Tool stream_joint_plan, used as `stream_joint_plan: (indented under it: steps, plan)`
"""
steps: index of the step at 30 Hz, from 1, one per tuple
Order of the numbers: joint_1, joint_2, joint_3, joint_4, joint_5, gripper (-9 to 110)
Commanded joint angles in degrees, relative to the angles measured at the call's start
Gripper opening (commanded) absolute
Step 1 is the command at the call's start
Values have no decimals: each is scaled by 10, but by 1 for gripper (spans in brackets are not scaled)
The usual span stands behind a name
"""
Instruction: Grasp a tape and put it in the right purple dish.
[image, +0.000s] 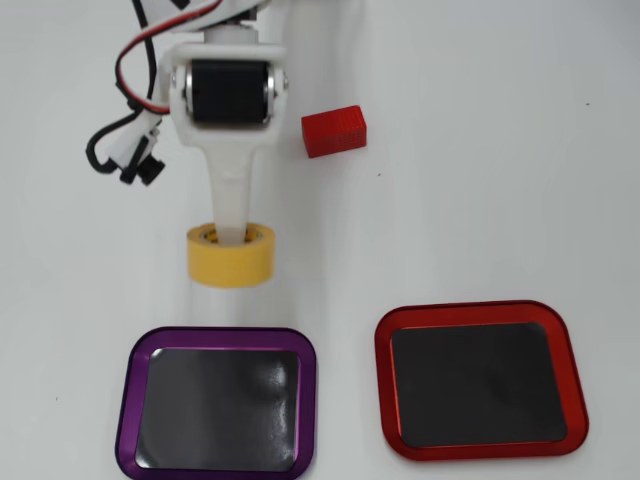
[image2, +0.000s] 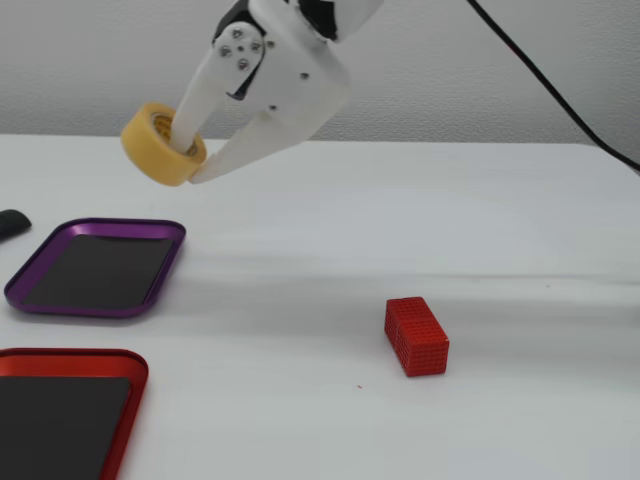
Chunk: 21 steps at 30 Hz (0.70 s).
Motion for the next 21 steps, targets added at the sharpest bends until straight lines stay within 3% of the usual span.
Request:
stream_joint_plan:
  steps: [1, 13, 21]
  plan:
    - [-3, -73, -143, 51, 4, 0]
    - [23, -221, -266, 91, 4, 0]
    - [24, -221, -271, 142, 3, 11]
